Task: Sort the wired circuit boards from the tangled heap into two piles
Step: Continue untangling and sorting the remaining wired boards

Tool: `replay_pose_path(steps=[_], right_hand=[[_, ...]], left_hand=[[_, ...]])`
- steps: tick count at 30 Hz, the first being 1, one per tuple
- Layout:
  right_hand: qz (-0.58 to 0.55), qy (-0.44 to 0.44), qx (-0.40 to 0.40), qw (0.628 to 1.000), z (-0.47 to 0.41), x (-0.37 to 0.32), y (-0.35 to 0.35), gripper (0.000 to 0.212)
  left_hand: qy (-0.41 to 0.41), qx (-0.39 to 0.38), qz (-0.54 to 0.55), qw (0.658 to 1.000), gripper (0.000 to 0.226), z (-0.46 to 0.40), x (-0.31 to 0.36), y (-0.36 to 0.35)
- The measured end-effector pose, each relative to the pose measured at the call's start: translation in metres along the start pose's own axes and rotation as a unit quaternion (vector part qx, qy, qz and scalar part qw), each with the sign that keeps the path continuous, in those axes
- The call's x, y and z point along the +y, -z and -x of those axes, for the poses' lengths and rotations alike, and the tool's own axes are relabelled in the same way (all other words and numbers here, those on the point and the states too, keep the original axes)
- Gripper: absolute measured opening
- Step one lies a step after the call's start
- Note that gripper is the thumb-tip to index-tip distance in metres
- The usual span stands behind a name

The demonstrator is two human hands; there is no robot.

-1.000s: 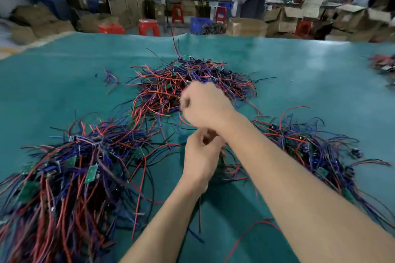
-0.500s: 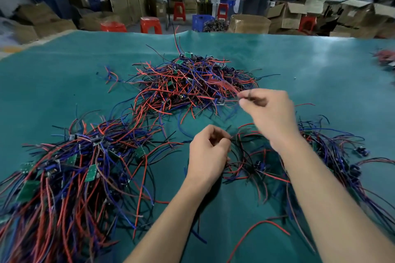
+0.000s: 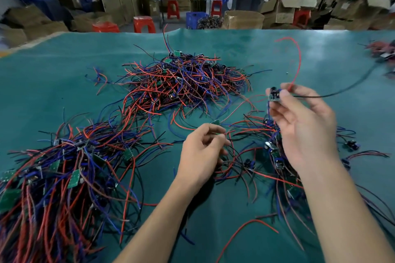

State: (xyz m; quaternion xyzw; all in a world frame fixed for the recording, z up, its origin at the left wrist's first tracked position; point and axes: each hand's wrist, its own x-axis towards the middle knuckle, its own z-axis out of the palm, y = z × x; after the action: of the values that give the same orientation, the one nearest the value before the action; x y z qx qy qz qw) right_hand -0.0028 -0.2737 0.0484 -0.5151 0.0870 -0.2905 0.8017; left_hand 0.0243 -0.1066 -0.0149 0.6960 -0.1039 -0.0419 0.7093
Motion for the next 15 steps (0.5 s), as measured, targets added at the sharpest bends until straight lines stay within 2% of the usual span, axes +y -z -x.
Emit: replay_pose_path(steps=[3, 6, 8, 10, 12, 15], right_hand=[[-0.036, -0.086, -0.086, 0.992, 0.009, -0.003, -0.006, 0.01], [-0.118, -0.187, -0.164, 0.961, 0.02, -0.001, -0.015, 0.009], [-0.192, -0.246, -0.208, 0.927, 0.026, -0.003, -0.019, 0.011], [-0.247, -0.284, -0.252, 0.892, 0.029, -0.004, -0.02, 0.024], [-0.309, -0.308, -0.283, 0.854, 0.03, -0.005, -0.021, 0.029], [-0.39, -0.343, -0.311, 0.796, 0.03, -0.007, -0.02, 0.023]], left_hand=[[-0.005, -0.012, 0.031, 0.999, 0.018, 0.0, 0.004, 0.0], [-0.009, -0.031, 0.048, 0.998, 0.027, 0.001, 0.007, 0.001], [-0.014, -0.044, 0.041, 0.998, 0.027, 0.002, 0.008, 0.0], [-0.021, -0.051, 0.032, 0.998, 0.026, 0.003, 0.009, -0.001], [-0.02, -0.053, 0.029, 0.998, 0.034, 0.004, 0.01, -0.002], [-0.034, -0.049, 0.037, 0.998, 0.052, 0.007, 0.014, -0.003]])
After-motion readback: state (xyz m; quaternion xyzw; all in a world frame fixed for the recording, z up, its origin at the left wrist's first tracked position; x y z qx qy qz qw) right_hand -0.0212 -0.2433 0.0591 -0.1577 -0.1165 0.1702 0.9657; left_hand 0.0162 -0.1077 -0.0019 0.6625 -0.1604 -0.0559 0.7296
